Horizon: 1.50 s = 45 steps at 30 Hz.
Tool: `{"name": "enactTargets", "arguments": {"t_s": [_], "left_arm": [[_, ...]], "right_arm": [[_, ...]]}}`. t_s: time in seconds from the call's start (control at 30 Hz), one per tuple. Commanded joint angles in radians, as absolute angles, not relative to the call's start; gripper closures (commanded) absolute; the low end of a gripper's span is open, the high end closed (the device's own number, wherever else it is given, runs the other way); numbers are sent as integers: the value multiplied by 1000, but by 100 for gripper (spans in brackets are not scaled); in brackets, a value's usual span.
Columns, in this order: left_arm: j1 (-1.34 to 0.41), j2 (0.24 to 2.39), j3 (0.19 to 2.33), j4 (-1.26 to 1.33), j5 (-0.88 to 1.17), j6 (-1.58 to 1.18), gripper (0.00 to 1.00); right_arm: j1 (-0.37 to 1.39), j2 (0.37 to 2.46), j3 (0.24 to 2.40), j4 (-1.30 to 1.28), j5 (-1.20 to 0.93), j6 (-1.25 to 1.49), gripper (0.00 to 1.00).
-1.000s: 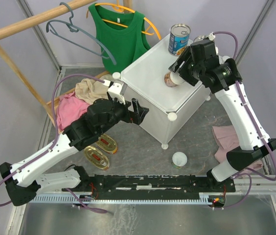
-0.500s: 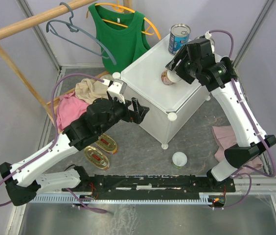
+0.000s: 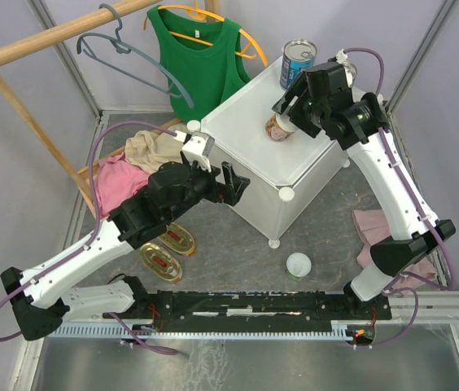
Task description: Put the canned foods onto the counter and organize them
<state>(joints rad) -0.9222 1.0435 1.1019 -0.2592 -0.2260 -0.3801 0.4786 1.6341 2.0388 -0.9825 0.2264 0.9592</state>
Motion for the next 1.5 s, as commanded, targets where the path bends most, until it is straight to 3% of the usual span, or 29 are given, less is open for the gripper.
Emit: {"name": "enactTargets", "arguments": {"t_s": [0.0, 0.8, 1.47], "left_arm": [[-925, 1047, 1152, -212, -224, -342, 1], [-924, 1107, 1255, -287, -263, -330, 1], [-925, 1185, 1298, -219, -294, -236, 1]], "right_arm": [[488, 1656, 2075, -986, 245, 933, 19], [497, 1623, 1972, -922, 296, 836, 10], [511, 1553, 1891, -815, 233, 692, 9]]}}
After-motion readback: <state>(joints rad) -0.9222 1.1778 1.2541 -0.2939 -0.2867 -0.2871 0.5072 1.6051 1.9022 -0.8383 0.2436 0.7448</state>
